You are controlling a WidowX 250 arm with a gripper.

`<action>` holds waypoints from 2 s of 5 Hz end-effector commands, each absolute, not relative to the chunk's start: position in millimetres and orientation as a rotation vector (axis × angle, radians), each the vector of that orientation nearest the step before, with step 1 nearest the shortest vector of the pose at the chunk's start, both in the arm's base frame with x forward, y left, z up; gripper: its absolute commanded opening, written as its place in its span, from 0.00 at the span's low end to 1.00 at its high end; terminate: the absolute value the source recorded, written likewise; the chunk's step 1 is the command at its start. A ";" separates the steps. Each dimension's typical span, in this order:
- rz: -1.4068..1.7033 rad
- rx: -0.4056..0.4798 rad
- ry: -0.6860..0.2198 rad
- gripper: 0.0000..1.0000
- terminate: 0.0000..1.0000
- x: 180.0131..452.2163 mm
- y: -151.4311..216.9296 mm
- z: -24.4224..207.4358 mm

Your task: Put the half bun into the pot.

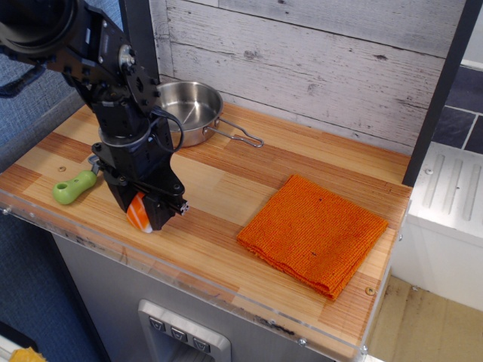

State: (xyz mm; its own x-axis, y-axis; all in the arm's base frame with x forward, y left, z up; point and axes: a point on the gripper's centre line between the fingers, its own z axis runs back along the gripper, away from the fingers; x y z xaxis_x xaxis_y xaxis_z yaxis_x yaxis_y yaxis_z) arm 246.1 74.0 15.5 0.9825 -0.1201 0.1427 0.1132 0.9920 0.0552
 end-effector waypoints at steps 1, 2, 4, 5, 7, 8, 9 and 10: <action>-0.158 0.012 -0.136 0.00 0.00 251.5 82.8 31.8; -0.129 0.031 -0.165 0.00 0.00 260.5 91.3 50.4; -0.089 -0.002 -0.218 0.00 0.00 292.9 105.0 73.8; -0.087 -0.001 -0.248 0.00 0.00 318.4 110.1 83.8; -0.042 -0.008 -0.276 0.00 0.00 363.8 138.0 84.4; -0.049 0.010 -0.264 0.00 0.00 382.5 132.1 74.3; -0.061 0.022 -0.225 0.00 0.00 385.5 125.8 58.7; -0.078 0.026 -0.193 0.00 0.00 384.7 120.3 42.4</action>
State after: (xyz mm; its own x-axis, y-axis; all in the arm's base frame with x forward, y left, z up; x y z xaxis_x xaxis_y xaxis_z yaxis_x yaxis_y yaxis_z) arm 378.7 117.9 23.5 0.9877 -0.0695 0.1400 0.0682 0.9976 0.0143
